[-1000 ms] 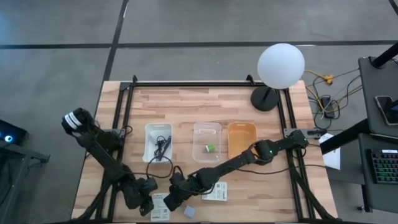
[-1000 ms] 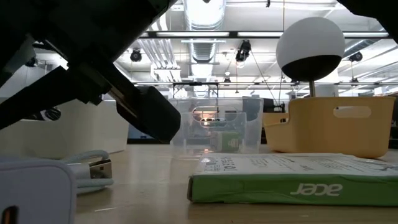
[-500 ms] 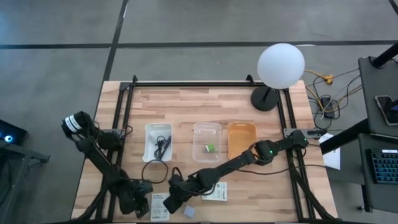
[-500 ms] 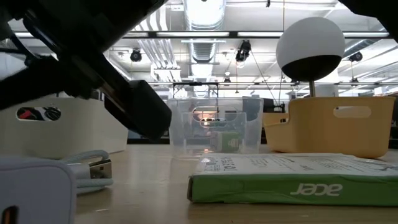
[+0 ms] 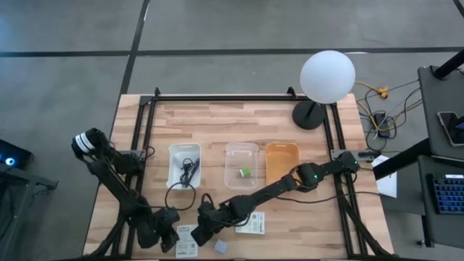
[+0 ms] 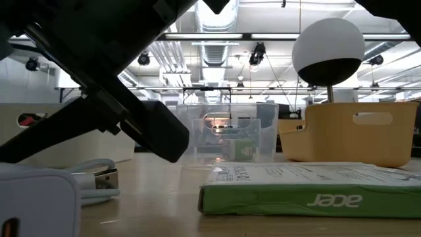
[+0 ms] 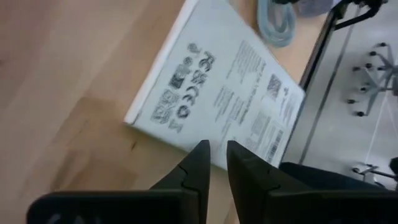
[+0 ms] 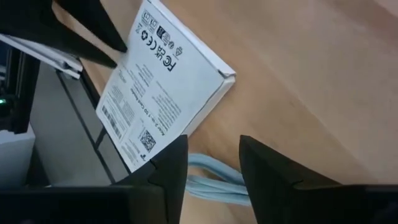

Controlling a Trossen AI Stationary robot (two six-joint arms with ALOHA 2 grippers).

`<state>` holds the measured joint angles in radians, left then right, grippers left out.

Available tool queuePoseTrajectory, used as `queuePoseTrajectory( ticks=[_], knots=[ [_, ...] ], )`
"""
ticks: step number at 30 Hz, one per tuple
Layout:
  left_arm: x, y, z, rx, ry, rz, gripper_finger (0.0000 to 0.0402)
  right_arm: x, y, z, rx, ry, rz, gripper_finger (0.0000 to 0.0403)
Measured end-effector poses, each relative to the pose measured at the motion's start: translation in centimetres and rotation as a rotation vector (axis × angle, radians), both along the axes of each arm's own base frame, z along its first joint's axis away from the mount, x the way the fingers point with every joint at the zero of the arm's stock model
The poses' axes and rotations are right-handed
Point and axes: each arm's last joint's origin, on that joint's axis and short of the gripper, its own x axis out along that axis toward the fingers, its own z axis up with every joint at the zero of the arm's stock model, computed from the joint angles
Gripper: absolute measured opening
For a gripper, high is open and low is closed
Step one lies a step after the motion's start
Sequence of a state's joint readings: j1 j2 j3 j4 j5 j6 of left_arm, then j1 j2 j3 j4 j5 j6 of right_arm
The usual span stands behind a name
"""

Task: Pick and place items into bin
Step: Put the left card reader box into the yellow bin

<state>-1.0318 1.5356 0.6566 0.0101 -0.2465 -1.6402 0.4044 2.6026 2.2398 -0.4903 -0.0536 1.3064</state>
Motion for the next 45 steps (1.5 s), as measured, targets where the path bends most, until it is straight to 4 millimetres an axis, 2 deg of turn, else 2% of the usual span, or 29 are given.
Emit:
queuePoseTrajectory(
  ticks=[12, 18, 26, 33, 37, 42, 45],
  knots=[
    [-0.7, -0.1, -1.2, 0.015, 0.044, -0.044, 0.0037, 0.0, 0.2, 0.2, 0.012, -0.007, 0.046, 0.0138],
    [-1.1, 0.0, -1.6, 0.032, 0.072, -0.061, 0.0037, 0.8, -0.3, 0.8, 0.049, -0.077, 0.032, 0.0139],
    [-1.0, 0.1, -1.6, 0.047, 0.051, -0.041, 0.0037, 1.7, -0.9, 1.4, 0.11, -0.139, -0.013, 0.0172],
    [-1.0, 0.1, -1.6, 0.063, 0.04, -0.038, 0.0037, 1.2, -0.7, 0.6, 0.09, -0.081, -0.034, 0.0191],
    [-1.3, 0.7, -0.9, 0.084, 0.047, -0.045, 0.0037, 0.9, -0.8, 1.0, 0.016, -0.062, 0.036, 0.0196],
    [-1.8, 1.9, 1.5, 0.088, -0.018, -0.017, 0.0037, 0.6, -1.0, 2.9, -0.059, -0.055, 0.101, 0.0195],
    [-1.7, 2.0, 3.0, 0.032, -0.101, 0.0, 0.0037, 0.4, -1.0, 2.8, -0.073, -0.036, 0.112, 0.0194]
  ],
)
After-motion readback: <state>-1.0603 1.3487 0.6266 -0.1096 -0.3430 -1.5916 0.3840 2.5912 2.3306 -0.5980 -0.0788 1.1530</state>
